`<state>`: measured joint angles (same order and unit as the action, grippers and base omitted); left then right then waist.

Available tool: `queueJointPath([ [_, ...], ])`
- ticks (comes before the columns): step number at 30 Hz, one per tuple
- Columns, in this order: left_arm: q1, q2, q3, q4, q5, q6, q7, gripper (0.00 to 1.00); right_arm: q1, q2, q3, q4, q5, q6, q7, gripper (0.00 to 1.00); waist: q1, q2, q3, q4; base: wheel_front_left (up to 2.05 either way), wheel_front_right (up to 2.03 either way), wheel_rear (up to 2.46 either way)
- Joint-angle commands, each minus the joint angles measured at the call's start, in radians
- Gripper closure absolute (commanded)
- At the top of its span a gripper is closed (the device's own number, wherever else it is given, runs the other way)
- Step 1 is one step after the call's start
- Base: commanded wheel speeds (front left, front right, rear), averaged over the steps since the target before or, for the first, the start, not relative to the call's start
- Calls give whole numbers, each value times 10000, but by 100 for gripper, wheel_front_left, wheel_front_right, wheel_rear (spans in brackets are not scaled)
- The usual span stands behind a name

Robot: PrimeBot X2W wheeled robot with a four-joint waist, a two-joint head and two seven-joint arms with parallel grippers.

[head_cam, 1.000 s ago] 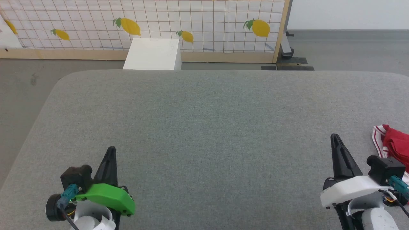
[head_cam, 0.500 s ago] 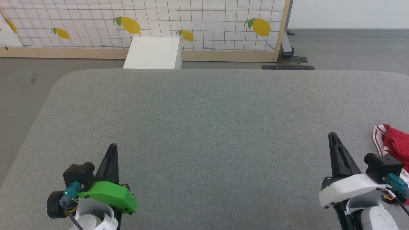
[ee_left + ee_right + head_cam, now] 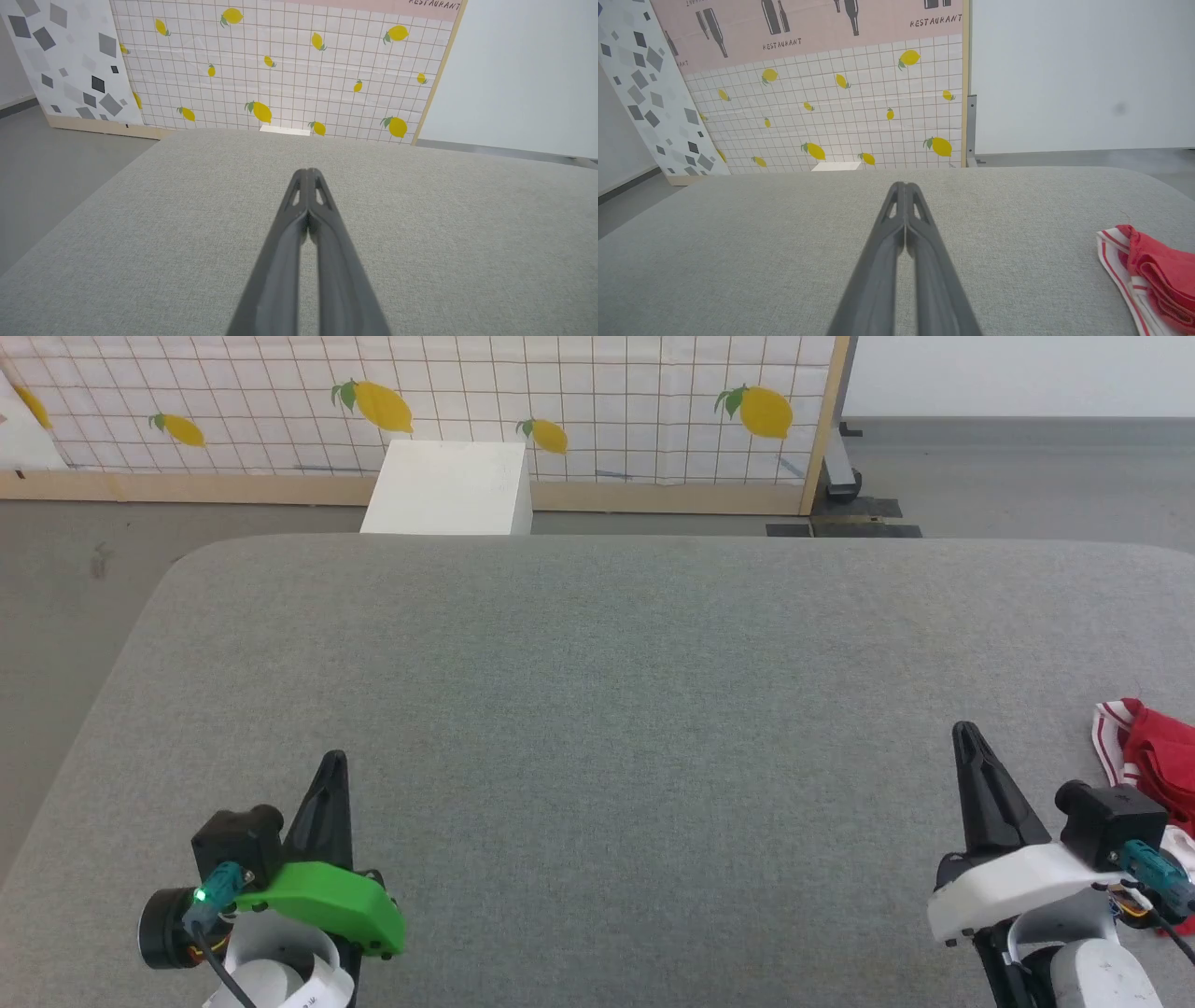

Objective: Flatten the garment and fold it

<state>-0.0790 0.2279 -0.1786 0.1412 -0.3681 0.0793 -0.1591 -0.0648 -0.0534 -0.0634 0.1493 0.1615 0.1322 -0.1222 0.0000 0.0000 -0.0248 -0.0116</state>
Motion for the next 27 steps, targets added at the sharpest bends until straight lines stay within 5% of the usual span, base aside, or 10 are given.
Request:
queueJointPath([
  [1, 201, -80, 71, -81, 204, -81, 56, 100, 152, 9, 35, -104, -124, -4, 40, 100, 0, 0, 4, 2, 0, 0, 0],
  [27, 386, -612, 609, -499, 1295, -305, 537, 100, 308, 16, 223, -540, -592, -8, 411, 100, 0, 0, 81, 38, 0, 0, 0],
])
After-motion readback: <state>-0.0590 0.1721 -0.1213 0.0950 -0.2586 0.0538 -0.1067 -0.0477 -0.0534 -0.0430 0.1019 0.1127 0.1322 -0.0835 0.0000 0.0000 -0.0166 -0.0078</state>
